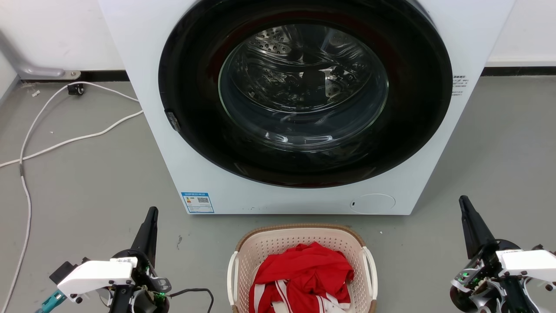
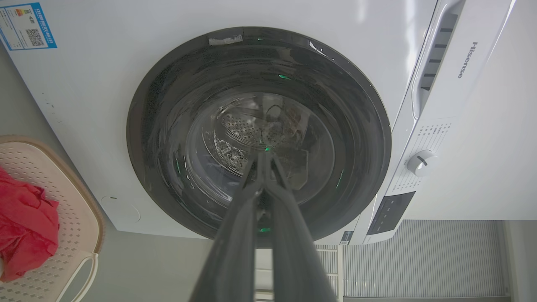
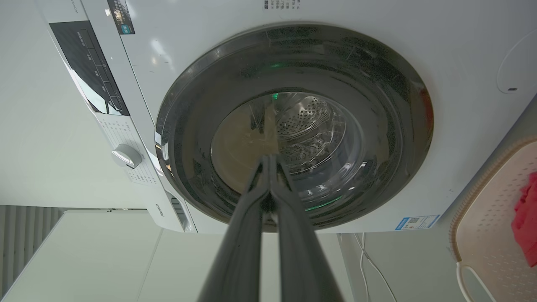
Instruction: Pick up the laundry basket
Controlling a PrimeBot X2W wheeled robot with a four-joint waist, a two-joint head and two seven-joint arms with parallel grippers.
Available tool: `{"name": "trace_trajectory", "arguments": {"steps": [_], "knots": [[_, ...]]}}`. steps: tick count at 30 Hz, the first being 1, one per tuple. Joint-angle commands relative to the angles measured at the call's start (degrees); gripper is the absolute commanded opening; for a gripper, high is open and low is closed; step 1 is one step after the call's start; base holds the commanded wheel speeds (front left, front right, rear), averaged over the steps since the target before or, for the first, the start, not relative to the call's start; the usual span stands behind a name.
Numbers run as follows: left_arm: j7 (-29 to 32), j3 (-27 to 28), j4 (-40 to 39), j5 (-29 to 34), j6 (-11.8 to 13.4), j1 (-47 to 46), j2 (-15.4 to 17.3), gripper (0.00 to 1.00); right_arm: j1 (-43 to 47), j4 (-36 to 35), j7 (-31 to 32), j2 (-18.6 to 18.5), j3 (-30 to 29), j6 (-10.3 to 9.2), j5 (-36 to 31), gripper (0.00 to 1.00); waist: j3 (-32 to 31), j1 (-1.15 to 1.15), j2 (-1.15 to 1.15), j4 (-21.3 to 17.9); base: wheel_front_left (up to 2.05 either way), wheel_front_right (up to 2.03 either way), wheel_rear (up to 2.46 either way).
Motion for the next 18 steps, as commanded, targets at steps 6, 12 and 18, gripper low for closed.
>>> {"name": "trace_trajectory", "arguments": {"steps": [6,12,18], "knots": [[0.3,0.1,0.0,0.4,0.0,-0.5,-0.1,0.00,-0.7,0.1,0.3,0.1,-0.2,0.00,-0.4,0.00,0.0,0.00,0.00,0.0,0.00,0.00,0.00],[0.4,0.2,0.0,0.5,0.0,-0.5,-0.1,0.00,-0.7,0.1,0.4,0.2,-0.3,0.00,-0.4,0.00,0.0,0.00,0.00,0.0,0.00,0.00,0.00],[0.5,0.3,0.0,0.6,0.0,-0.5,-0.2,0.00,-0.7,0.1,0.4,0.3,-0.4,0.00,-0.5,0.00,0.0,0.00,0.00,0.0,0.00,0.00,0.00]]}}
